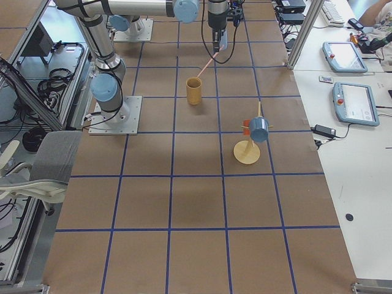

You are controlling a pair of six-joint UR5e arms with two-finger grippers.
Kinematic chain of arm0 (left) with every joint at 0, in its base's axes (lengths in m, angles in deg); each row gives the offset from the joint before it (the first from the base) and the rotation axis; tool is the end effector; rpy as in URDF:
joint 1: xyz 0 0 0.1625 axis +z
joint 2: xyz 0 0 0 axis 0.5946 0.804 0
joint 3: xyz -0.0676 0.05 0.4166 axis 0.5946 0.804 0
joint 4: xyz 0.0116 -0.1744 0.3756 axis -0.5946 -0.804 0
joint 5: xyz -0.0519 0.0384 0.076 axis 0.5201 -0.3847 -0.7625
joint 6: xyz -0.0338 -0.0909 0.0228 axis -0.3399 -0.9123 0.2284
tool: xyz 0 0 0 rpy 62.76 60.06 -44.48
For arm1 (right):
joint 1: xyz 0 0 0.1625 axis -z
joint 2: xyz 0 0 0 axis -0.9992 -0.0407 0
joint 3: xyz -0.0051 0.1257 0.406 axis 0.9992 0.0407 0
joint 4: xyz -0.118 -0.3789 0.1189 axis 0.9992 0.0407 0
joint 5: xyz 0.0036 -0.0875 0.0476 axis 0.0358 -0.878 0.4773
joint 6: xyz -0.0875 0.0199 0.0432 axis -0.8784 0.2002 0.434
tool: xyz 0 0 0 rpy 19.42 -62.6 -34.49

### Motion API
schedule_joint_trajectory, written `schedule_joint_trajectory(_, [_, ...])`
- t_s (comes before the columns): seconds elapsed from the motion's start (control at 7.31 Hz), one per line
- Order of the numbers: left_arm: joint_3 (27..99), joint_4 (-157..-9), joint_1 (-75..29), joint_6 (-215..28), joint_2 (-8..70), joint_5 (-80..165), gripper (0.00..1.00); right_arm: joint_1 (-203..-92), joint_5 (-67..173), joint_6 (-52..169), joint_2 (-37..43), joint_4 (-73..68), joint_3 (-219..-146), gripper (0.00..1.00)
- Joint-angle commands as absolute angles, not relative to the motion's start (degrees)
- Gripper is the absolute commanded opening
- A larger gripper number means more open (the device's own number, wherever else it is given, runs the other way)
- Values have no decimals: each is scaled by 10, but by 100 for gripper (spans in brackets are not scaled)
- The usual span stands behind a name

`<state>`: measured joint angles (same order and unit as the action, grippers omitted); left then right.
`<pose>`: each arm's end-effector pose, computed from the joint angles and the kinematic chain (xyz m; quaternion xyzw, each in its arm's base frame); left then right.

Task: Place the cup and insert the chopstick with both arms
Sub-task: 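Lift the chopstick with the right gripper while the left carries the blue cup farther away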

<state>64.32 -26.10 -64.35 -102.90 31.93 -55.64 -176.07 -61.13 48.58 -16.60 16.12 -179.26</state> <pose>-0.2710 -0.5816 0.3253 0.1073 -0.9847 0.0299 0.1341 0.1179 -0.5082 0.4948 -0.0735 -0.9963 0.0434 0.0044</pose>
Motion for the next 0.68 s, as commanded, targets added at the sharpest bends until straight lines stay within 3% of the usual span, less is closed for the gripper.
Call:
schedule_joint_trajectory(0.0, [560,-238,-680,-1088,390,-551,0,-1760,-615,478,-165,167,-1795,0])
schedule_joint_trajectory(0.55, [535,-237,-713,-1120,438,-561,0,-1760,-613,482,-165,166,-1798,0])
